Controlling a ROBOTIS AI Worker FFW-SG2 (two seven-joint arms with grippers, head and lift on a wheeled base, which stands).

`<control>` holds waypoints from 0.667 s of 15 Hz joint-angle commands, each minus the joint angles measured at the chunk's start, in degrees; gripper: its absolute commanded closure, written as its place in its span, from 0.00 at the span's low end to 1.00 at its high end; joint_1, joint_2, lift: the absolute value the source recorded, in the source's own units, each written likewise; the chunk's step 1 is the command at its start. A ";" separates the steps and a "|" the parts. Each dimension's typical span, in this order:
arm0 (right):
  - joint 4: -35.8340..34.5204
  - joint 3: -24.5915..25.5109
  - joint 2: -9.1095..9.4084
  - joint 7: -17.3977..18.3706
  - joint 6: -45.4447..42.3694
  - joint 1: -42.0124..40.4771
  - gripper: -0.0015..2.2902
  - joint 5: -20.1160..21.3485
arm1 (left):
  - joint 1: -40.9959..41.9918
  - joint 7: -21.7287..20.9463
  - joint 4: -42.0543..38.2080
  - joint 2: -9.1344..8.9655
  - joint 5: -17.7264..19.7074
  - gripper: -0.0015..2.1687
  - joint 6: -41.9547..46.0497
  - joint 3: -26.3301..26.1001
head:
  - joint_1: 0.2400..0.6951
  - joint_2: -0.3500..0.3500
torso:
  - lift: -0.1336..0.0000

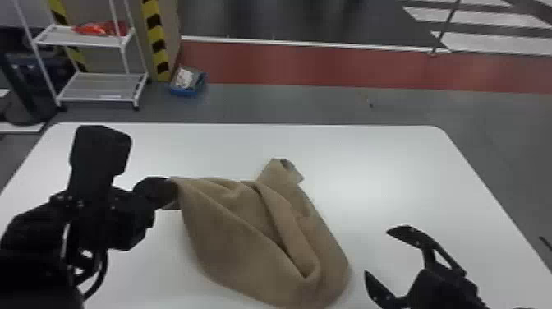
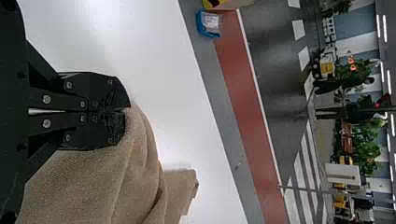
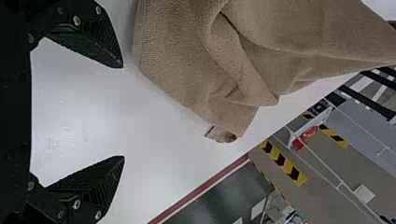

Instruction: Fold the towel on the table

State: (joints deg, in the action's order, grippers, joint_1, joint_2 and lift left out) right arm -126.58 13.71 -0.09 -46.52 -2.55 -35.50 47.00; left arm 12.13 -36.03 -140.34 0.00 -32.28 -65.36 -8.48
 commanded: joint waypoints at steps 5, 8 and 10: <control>3.62 -1.67 0.14 -2.08 1.46 3.24 0.10 5.38 | 1.14 -0.10 -0.81 -0.15 0.55 0.77 0.01 0.66 | 1.00 0.36 | 0.07; 5.03 -3.43 0.14 -3.57 2.69 4.65 0.13 6.62 | 1.93 -0.10 -1.69 -0.15 0.55 0.77 0.01 0.66 | 1.00 0.38 | 0.07; 5.55 -4.66 0.14 -3.57 3.39 5.17 0.13 6.88 | 2.37 -0.10 -1.96 -0.15 0.55 0.77 0.01 0.66 | 1.00 0.39 | 0.07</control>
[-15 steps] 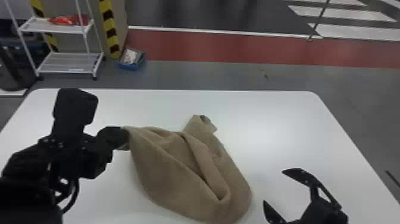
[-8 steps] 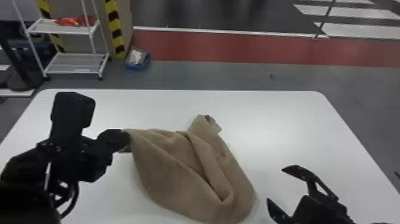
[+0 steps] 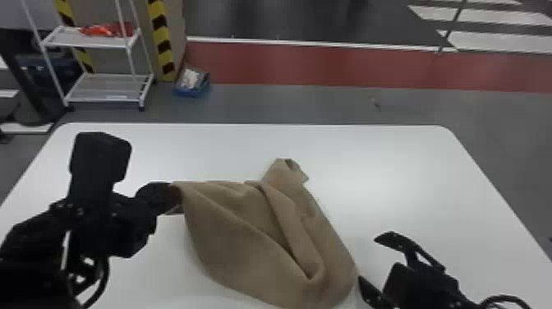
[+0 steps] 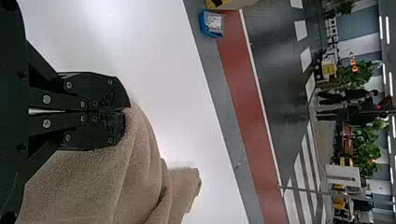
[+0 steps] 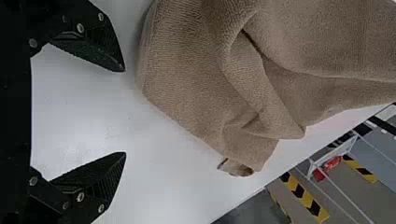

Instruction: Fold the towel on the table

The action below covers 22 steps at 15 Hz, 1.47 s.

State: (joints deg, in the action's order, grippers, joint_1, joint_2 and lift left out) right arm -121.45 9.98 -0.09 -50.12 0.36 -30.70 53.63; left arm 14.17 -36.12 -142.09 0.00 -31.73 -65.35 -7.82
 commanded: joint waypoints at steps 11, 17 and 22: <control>1.21 -3.03 0.14 4.24 1.71 1.34 0.89 -2.57 | 1.47 -0.09 -1.26 -0.15 0.35 0.77 0.35 0.61 | 1.00 0.46 | 0.07; -12.14 5.14 0.14 0.47 5.93 -1.30 0.89 -11.71 | 1.38 -0.18 -1.17 -0.15 0.97 0.77 1.40 2.20 | 1.00 0.43 | 0.07; -21.37 12.61 0.14 -1.03 14.54 -0.86 0.89 -19.00 | 1.30 -0.18 -0.90 -0.15 2.20 0.77 1.76 3.07 | 1.00 0.31 | 0.07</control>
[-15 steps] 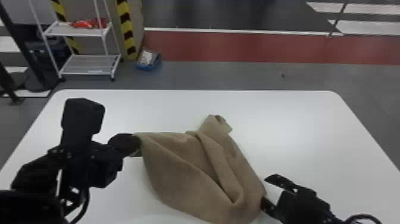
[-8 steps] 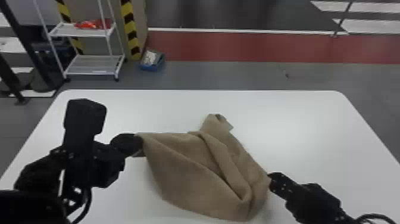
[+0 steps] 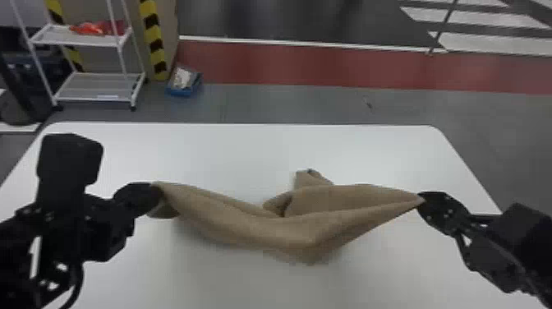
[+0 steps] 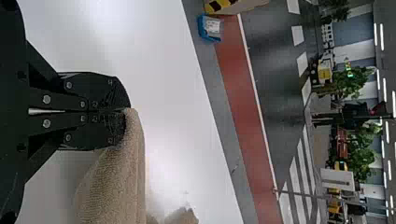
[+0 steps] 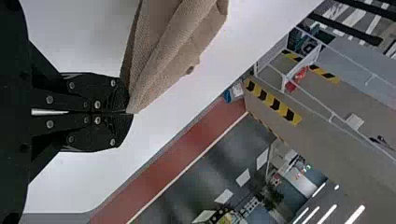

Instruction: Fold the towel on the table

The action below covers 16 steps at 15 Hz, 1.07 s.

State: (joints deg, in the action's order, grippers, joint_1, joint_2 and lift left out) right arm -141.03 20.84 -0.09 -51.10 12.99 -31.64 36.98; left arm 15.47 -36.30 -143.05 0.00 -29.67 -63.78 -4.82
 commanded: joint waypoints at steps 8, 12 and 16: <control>-0.57 -3.70 0.14 -1.28 24.94 12.39 0.89 -3.06 | -0.27 0.53 0.22 -0.15 -0.12 0.77 0.01 -1.33 | 1.00 0.23 | 0.07; 13.85 -8.80 0.14 3.38 35.49 23.03 0.79 1.95 | -0.45 1.06 1.28 -0.15 -0.30 0.77 0.01 -1.60 | 1.00 0.24 | 0.07; 12.97 -11.17 0.14 7.51 39.01 20.30 0.00 0.11 | -0.89 1.23 2.42 -0.15 -0.56 0.77 0.01 -1.77 | 1.00 0.26 | 0.07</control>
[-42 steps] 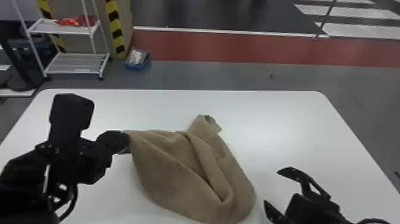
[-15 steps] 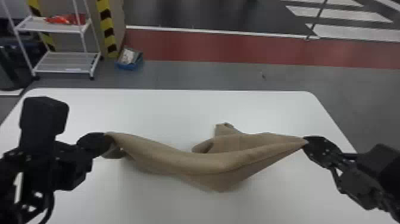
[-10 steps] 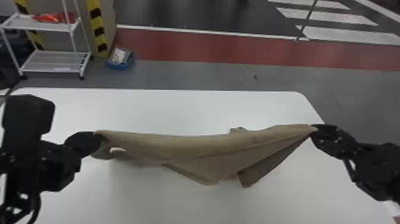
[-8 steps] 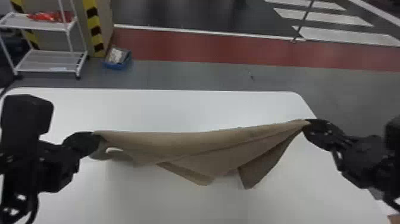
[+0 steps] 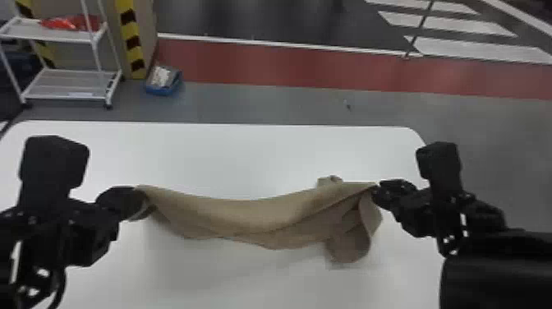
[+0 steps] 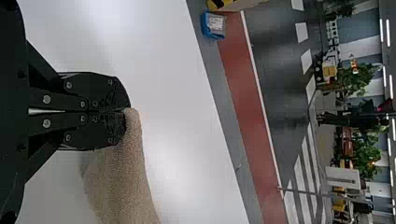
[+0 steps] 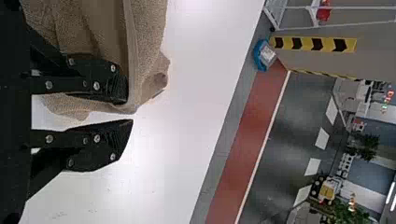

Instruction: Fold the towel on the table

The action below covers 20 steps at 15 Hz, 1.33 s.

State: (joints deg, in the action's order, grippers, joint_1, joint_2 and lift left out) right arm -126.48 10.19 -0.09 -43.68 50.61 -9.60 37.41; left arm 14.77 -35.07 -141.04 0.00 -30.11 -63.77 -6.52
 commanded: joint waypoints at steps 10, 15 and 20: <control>-13.27 -6.15 0.14 -14.32 -1.95 -15.89 0.07 9.87 | -0.09 0.00 1.29 -0.15 -0.22 0.77 0.00 -0.78 | 1.00 0.33 | 0.07; -7.91 -13.71 0.14 -21.44 -1.95 -11.76 0.10 23.76 | 0.35 -0.17 1.21 -0.15 0.14 0.77 0.18 -0.16 | 1.00 0.38 | 0.07; -2.46 -16.35 0.14 -22.67 -2.13 -9.65 0.13 29.82 | 0.43 -0.17 1.29 -0.15 0.40 0.77 0.53 0.19 | 1.00 0.42 | 0.07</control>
State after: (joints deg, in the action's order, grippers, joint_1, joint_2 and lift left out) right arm -130.12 -5.47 -0.09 -65.94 48.51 -19.57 65.78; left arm 15.19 -35.27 -139.83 0.00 -29.74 -63.31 -6.35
